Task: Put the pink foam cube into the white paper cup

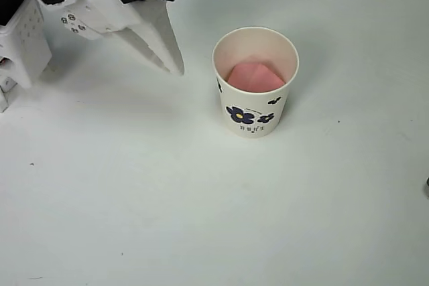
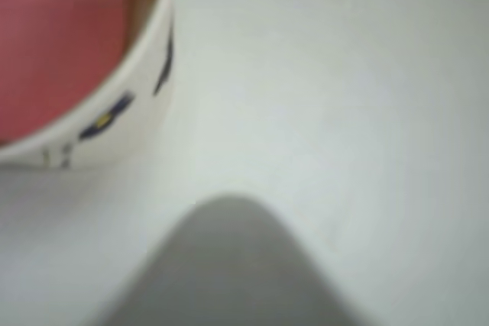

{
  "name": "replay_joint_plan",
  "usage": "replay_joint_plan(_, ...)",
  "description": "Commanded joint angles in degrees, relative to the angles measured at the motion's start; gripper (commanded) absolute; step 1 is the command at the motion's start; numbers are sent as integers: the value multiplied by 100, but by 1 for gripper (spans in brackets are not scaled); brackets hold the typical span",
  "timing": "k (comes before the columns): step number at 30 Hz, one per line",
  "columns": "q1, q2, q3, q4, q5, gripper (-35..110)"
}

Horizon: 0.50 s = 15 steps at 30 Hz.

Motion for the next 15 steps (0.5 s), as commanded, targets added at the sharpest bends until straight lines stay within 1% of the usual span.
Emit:
replay_joint_plan(1,88,993,519,-387,-53,0)
replay_joint_plan(4,158,2092,1433,-773,-193,0)
replay_joint_plan(7,211,3639,2268,-896,-396,0)
replay_joint_plan(15,325,3727,2452,-1134,-686,0)
